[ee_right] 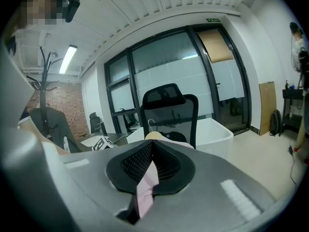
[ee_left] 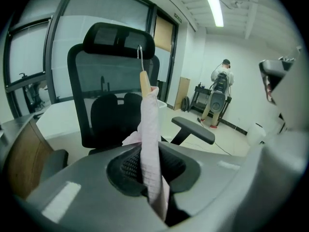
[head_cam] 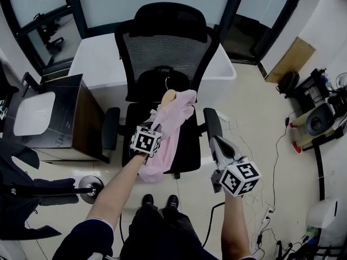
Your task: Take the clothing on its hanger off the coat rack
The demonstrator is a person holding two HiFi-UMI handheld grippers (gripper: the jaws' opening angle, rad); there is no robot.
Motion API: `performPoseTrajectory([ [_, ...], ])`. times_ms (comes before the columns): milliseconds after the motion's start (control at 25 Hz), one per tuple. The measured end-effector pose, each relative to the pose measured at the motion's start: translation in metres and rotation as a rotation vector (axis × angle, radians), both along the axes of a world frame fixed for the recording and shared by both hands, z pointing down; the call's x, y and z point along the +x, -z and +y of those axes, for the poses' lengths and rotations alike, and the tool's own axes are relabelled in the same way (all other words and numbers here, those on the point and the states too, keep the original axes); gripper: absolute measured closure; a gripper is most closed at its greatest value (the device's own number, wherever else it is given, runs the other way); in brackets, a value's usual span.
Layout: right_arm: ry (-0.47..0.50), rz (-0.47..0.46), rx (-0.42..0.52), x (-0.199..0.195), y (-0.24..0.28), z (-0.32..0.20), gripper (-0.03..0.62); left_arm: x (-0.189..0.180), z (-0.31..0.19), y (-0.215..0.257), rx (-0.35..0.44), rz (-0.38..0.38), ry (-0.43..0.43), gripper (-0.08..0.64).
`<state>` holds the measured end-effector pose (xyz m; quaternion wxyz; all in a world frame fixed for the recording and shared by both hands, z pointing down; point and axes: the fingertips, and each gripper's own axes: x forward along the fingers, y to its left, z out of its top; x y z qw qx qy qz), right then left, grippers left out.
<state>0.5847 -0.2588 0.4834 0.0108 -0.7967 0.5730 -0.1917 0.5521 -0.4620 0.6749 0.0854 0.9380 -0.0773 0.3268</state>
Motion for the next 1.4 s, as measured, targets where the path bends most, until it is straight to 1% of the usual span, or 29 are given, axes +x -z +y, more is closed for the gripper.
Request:
performPoseTrajectory([
  [200,-0.011,-0.047,-0.057,0.005,-0.034,0.017,0.591,0.001,0.007,-0.059,-0.035,-0.059,0.013,0.508],
  [280,-0.01,-0.064,-0.077,0.006,-0.047,0.022,0.591,0.001,0.012,-0.083,-0.055,-0.097,0.008,0.508],
  [400,-0.007,-0.081,-0.103,0.007,-0.062,0.029,0.591,0.005,0.014,-0.108,-0.068,-0.125,-0.002,0.508],
  [520,-0.01,-0.09,-0.125,0.013,-0.072,0.037,0.591,0.009,0.012,-0.122,-0.083,-0.138,0.032,0.506],
  [600,-0.014,-0.094,-0.131,0.017,-0.076,0.042,0.591,0.009,0.005,-0.127,-0.068,-0.148,0.064,0.5],
  [680,-0.017,-0.096,-0.132,0.019,-0.079,0.045,0.591,0.01,-0.001,-0.131,-0.024,-0.158,0.067,0.462],
  [720,-0.017,-0.097,-0.134,0.019,-0.08,0.046,0.591,0.01,-0.002,-0.132,0.002,-0.159,0.058,0.404],
  [760,-0.014,-0.098,-0.135,0.018,-0.081,0.046,0.591,0.01,-0.004,-0.134,0.024,-0.155,0.053,0.366],
  [840,-0.004,-0.102,-0.134,0.017,-0.082,0.044,0.591,0.007,-0.007,-0.131,0.05,-0.14,0.067,0.348],
  [1040,0.039,-0.111,-0.111,0.007,-0.079,0.028,0.591,-0.012,0.0,-0.115,0.037,-0.114,0.088,0.35],
  [1200,0.074,-0.109,-0.084,-0.003,-0.072,0.008,0.591,-0.03,0.01,-0.09,-0.021,-0.069,0.086,0.367],
  [1280,0.089,-0.103,-0.067,-0.006,-0.065,-0.002,0.591,-0.037,0.015,-0.065,-0.034,-0.037,0.084,0.407],
  [1400,0.105,-0.089,-0.03,-0.011,-0.048,-0.017,0.591,-0.041,0.02,-0.008,-0.023,0.061,0.08,0.538],
])
